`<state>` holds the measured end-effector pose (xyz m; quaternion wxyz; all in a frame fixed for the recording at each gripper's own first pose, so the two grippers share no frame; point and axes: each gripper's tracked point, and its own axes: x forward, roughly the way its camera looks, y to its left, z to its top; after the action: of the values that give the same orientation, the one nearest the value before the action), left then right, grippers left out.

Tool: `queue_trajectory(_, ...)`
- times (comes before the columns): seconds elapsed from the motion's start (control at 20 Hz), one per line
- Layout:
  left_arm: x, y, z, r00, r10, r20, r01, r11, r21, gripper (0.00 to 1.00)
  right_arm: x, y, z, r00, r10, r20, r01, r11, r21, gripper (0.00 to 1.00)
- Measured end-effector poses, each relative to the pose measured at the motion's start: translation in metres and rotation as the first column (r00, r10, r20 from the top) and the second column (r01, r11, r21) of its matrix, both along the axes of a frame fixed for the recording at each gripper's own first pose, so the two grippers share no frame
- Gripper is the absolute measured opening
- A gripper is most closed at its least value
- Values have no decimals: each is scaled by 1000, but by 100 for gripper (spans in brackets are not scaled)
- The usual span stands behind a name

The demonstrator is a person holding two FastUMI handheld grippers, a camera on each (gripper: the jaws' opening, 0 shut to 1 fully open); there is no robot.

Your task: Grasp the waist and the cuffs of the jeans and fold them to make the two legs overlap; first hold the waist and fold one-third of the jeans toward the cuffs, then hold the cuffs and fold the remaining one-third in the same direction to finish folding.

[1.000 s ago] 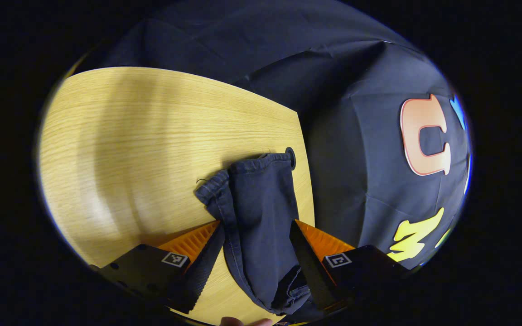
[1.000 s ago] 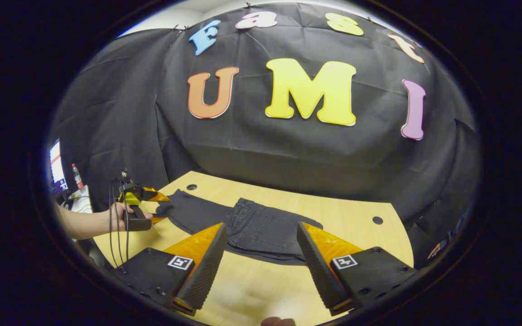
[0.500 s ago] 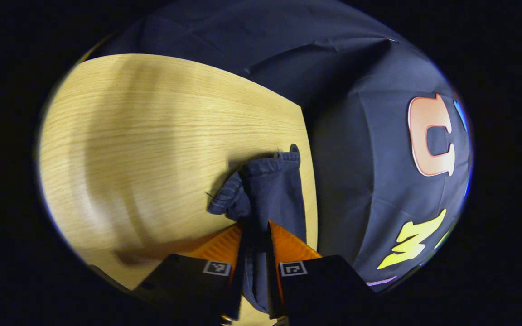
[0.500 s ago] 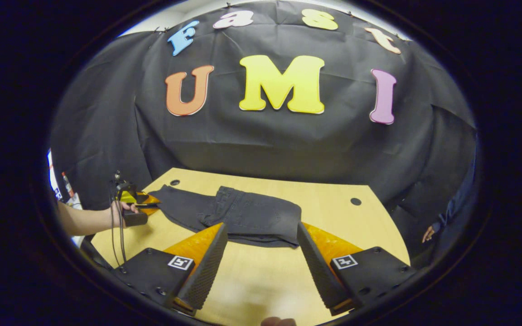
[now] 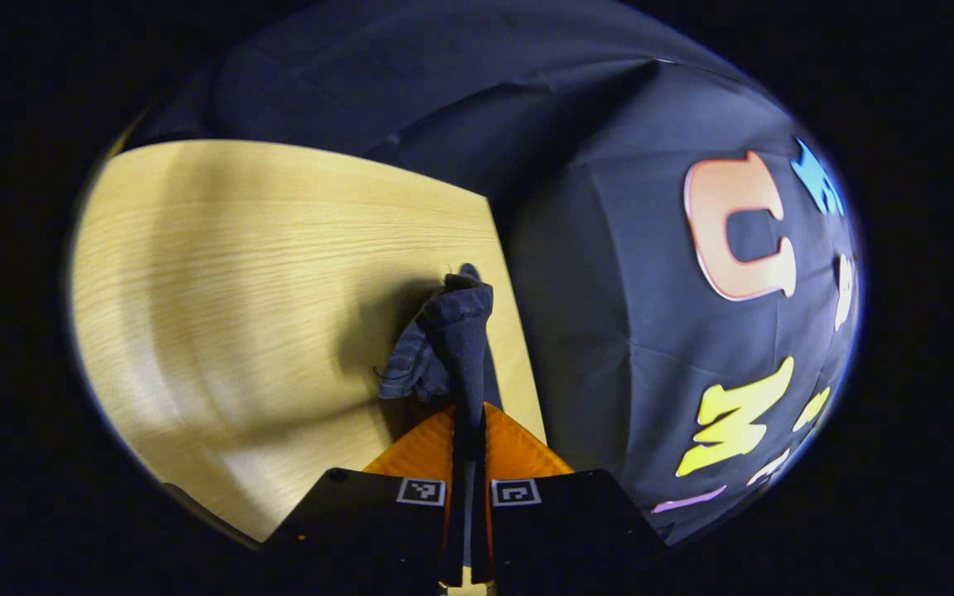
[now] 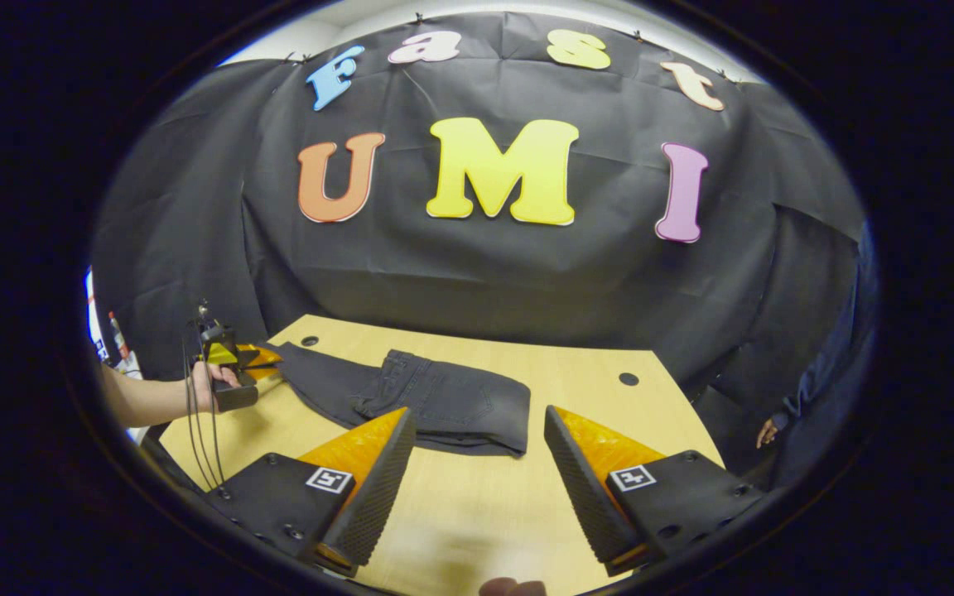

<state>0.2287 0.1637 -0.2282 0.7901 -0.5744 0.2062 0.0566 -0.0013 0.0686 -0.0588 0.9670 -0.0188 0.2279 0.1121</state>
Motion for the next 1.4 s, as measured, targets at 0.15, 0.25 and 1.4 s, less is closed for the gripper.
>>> queue_trajectory(0.15, -1, -18, 32, 996, -56, 66, 52, 997, 59, 6, 2, -4, -5, 1000, -3, -14, 3, 1000, 24, 96)
queue_trajectory(0.25, -4, -31, 50, 991, -92, 93, 83, 992, 95, 6, 2, -7, -4, 1000, -2, -13, 2, 999, 36, 94)
queue_trajectory(1.4, -28, -376, 60, 828, -536, -166, 346, 253, 903, 6, 0, -124, -47, 995, -87, -49, 93, 986, 142, 96)
